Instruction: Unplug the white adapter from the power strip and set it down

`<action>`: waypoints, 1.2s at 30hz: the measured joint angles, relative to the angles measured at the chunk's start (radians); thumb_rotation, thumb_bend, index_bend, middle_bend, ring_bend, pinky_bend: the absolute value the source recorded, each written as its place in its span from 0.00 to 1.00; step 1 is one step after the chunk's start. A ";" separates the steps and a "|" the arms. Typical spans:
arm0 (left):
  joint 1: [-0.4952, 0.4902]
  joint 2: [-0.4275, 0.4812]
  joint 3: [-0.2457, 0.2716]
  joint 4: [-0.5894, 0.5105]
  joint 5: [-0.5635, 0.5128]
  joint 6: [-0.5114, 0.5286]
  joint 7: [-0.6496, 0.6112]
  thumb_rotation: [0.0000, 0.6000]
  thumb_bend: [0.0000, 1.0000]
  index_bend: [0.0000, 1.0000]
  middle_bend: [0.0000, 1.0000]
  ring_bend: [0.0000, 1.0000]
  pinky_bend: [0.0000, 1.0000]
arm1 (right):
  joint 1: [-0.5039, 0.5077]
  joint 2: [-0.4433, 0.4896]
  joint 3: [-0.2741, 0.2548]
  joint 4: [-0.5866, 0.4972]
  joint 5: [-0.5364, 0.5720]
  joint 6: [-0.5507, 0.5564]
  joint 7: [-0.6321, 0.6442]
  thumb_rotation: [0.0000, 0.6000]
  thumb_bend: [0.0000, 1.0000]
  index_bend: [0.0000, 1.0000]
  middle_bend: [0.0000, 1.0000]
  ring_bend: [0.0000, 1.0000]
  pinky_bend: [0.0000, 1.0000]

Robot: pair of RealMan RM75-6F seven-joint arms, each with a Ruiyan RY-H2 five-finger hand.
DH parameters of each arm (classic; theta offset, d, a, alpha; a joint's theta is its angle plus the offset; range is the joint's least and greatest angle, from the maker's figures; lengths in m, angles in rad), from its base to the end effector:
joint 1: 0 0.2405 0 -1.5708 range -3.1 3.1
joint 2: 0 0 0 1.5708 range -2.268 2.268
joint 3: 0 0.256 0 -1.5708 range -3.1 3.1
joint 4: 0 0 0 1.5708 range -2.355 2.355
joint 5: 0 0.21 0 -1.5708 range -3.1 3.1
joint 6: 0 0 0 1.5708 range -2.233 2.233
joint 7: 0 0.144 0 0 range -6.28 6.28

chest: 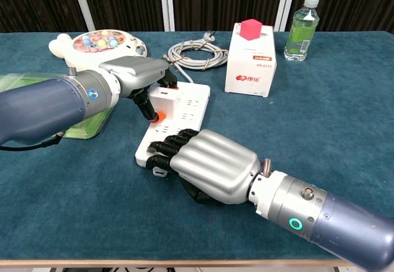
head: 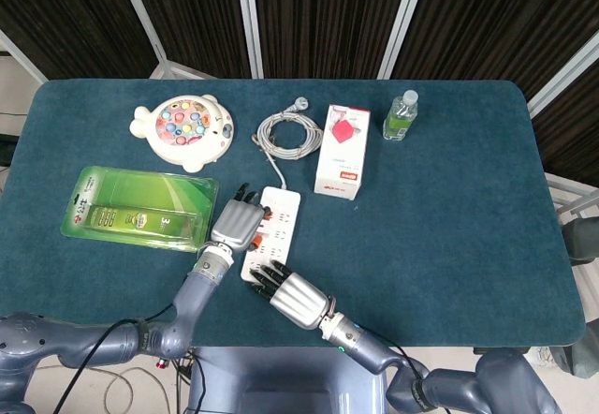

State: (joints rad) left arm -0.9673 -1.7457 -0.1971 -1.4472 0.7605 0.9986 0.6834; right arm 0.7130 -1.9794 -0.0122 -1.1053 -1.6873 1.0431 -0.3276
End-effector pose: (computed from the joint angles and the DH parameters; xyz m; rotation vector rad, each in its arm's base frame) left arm -0.0748 0.3476 -0.0748 -1.9457 -0.8920 -0.8035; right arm -0.0997 -0.2454 -0.1455 2.3071 -0.4401 1.1066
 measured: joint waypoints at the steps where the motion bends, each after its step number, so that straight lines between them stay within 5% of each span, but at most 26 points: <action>1: 0.001 -0.001 0.003 -0.001 0.000 0.001 0.000 1.00 0.44 0.59 0.65 0.17 0.02 | -0.001 0.001 -0.001 -0.002 0.001 -0.001 0.000 1.00 1.00 0.22 0.21 0.19 0.19; 36: 0.023 0.068 0.046 0.002 0.118 -0.009 -0.027 1.00 0.44 0.66 0.73 0.21 0.03 | -0.010 0.005 -0.014 -0.035 0.004 0.000 -0.029 1.00 1.00 0.22 0.21 0.19 0.19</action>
State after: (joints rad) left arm -0.9444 -1.6779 -0.1507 -1.4449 0.8784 0.9896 0.6559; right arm 0.7032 -1.9749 -0.0257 -1.1406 -1.6833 1.0428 -0.3564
